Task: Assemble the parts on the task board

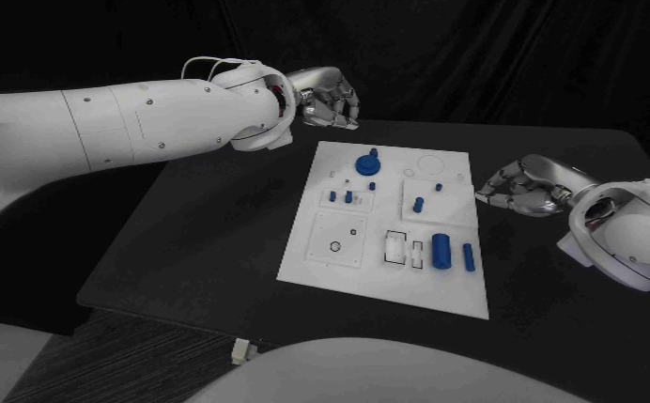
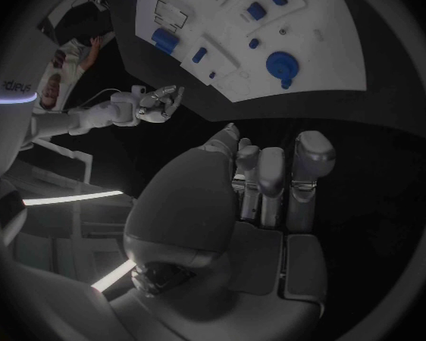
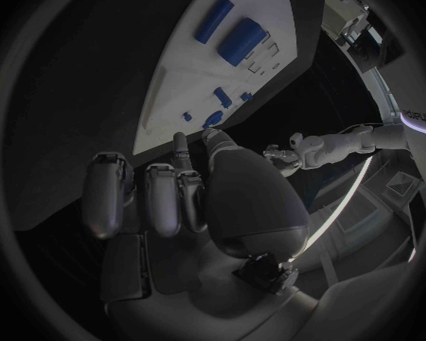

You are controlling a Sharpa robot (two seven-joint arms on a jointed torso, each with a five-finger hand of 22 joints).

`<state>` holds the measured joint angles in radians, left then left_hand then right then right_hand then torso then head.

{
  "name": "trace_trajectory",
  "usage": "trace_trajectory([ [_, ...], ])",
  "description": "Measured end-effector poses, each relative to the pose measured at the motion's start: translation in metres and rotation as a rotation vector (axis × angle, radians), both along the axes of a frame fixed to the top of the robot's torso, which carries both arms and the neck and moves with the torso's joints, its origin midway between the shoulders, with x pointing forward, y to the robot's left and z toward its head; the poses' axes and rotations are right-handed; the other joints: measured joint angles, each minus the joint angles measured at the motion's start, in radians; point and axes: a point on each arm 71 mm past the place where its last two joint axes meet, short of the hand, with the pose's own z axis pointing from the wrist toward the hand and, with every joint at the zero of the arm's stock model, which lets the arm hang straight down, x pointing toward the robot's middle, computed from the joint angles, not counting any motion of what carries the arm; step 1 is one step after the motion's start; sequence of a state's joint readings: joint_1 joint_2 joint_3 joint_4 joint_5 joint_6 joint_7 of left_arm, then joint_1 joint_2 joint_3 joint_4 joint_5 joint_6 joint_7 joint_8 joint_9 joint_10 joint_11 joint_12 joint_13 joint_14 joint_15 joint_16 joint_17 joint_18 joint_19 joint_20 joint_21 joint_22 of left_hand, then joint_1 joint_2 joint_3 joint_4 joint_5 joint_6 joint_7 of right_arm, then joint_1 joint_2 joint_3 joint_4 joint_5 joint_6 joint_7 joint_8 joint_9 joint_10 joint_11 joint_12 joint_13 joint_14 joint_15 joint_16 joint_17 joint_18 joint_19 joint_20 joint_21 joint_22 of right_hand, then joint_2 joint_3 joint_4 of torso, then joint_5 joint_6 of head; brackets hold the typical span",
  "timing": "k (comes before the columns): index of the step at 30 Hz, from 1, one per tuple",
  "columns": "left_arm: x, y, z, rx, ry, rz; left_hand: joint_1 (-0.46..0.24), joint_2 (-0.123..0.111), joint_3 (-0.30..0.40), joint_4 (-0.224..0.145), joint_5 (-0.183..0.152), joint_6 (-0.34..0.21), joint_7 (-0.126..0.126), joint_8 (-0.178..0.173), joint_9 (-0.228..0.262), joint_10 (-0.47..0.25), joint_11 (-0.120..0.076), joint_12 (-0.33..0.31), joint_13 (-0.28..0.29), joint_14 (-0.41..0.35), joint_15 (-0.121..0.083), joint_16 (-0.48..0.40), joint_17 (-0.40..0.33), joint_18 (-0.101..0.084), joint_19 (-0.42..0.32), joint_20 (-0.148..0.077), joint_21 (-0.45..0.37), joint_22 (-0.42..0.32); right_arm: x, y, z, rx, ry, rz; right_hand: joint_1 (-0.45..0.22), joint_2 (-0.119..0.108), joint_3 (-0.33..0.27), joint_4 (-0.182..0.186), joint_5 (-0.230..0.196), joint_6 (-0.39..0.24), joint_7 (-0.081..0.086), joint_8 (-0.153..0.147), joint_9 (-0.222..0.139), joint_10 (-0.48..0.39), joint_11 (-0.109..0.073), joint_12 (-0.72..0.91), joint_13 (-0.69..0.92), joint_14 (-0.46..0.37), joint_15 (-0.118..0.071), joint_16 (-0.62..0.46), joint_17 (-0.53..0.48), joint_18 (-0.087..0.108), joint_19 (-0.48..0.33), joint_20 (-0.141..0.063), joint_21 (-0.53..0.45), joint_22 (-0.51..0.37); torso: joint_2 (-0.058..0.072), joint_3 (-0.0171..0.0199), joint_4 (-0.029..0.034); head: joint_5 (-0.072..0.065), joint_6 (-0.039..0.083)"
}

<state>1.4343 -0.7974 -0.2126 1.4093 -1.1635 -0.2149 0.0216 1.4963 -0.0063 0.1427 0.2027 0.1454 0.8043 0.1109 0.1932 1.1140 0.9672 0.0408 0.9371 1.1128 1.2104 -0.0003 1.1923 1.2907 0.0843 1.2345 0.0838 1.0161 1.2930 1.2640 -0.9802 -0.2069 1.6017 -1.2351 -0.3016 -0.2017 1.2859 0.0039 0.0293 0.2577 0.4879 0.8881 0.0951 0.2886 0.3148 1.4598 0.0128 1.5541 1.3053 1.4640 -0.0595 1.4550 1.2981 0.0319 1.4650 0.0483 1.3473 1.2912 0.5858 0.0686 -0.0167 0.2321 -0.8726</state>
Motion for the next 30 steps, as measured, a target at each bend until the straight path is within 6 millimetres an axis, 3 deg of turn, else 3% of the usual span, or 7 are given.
trace_trajectory([
  [1,0.001,-0.003,-0.001,0.011,-0.025,-0.033,0.013,-0.006,0.021,0.003,-0.003,0.0,0.0,-0.004,-0.014,-0.097,0.007,-0.081,-0.049,-0.015,0.001,-0.012,-0.001,0.0,-0.005,0.005,0.0,0.0,-0.001,0.001,0.001,0.007,-0.01,0.002,0.0,0.0,0.0,0.0,0.0,0.0,0.0,0.0,0.0,0.0,0.0,0.0,0.0,0.0,0.0,0.0,0.0,0.0,0.0,0.0,0.0,0.0,0.0,0.0,-0.0001,-0.005,0.0],
  [2,0.001,-0.007,-0.004,0.032,-0.058,-0.076,0.036,-0.029,0.055,0.036,-0.028,-0.044,-0.028,-0.08,-0.153,-0.221,-0.004,-0.305,-0.252,-0.063,-0.008,-0.108,-0.106,0.0,-0.011,0.012,-0.012,0.0,-0.002,0.001,0.003,0.018,-0.025,0.005,0.0,0.0,0.0,0.0,0.0,0.0,0.0,0.0,0.0,0.0,0.0,0.0,0.0,0.0,0.0,0.0,0.0,0.0,0.0,0.0,0.0,0.0,0.0,0.0001,-0.0003,-0.012,0.0],
  [3,0.001,-0.008,-0.007,0.051,-0.081,-0.104,0.055,-0.072,0.086,0.042,-0.044,-0.099,-0.037,-0.11,-0.243,-0.277,-0.008,-0.434,-0.355,-0.08,-0.013,-0.136,-0.132,0.0,-0.003,0.004,0.006,0.0,-0.003,0.002,0.004,0.028,-0.038,0.009,0.0,0.0,0.0,0.0,0.0,0.0,0.0,0.0,0.0,0.0,0.0,0.0,0.0,0.0,0.0,0.0,0.0,0.0,0.0,0.0,0.0,0.0,0.0,0.0002,-0.0003,-0.018,0.0],
  [7,0.0,-0.014,-0.019,0.145,-0.167,-0.217,0.039,-0.123,0.124,0.045,-0.049,-0.05,-0.095,-0.12,-0.584,-0.226,-0.025,-0.643,-0.661,0.118,-0.04,-0.05,-0.129,-0.001,0.157,-0.017,0.224,0.0,-0.008,0.006,0.012,0.072,-0.11,0.031,0.0,0.0,0.0,0.0,0.0,0.015,-0.006,0.0,0.0,0.0,0.0,0.0,0.0,0.0,0.0,0.0,0.0,0.0,0.0,0.0,0.0,0.0,0.0,0.0009,-0.0008,-0.041,0.0],
  [9,-0.002,-0.016,-0.022,0.182,-0.198,-0.257,0.032,-0.13,0.138,0.015,-0.049,-0.049,-0.087,-0.12,-0.649,-0.2,-0.025,-0.673,-0.721,0.146,-0.048,-0.05,-0.153,0.0,0.198,-0.02,0.255,0.0,-0.011,0.009,0.016,0.092,-0.151,0.046,0.012,-0.013,0.0,0.0,-0.001,0.016,-0.005,0.0,0.0,0.0,0.0,0.0,0.0,0.0,0.0,0.0,0.0,0.0,0.0,0.0,0.0,0.0,-0.001,0.0008,-0.0017,-0.057,0.0],
  [18,-0.005,-0.031,-0.032,0.291,-0.283,-0.383,0.001,-0.139,0.124,0.001,-0.073,0.068,-0.072,-0.12,-0.74,-0.168,-0.032,-0.707,-0.814,0.168,-0.055,-0.03,-0.167,0.0,0.208,-0.029,0.285,0.0,-0.02,0.015,0.021,0.126,-0.301,0.112,0.023,-0.024,0.021,0.021,-0.075,0.027,-0.006,0.006,0.0,0.0,0.0,-0.037,0.0,0.0,0.0,-0.012,0.0,0.0,0.0,0.0,-0.007,0.0,0.006,-0.0137,-0.0123,-0.075,0.0],
  [30,-0.007,-0.042,-0.062,0.344,-0.258,-0.428,-0.006,-0.132,0.124,0.001,-0.072,0.08,-0.059,-0.12,-0.777,-0.137,-0.022,-0.707,-0.832,0.168,-0.055,-0.03,-0.19,0.0,0.212,-0.032,0.285,0.0,-0.02,0.019,0.02,0.118,-0.365,0.152,0.023,-0.024,0.021,0.021,-0.054,0.034,-0.013,0.006,0.0,0.0,0.0,-0.041,0.0,0.0,0.0,-0.012,-0.001,0.0,0.0,0.0,-0.009,0.0,0.016,-0.0456,-0.0496,-0.019,0.0],
])
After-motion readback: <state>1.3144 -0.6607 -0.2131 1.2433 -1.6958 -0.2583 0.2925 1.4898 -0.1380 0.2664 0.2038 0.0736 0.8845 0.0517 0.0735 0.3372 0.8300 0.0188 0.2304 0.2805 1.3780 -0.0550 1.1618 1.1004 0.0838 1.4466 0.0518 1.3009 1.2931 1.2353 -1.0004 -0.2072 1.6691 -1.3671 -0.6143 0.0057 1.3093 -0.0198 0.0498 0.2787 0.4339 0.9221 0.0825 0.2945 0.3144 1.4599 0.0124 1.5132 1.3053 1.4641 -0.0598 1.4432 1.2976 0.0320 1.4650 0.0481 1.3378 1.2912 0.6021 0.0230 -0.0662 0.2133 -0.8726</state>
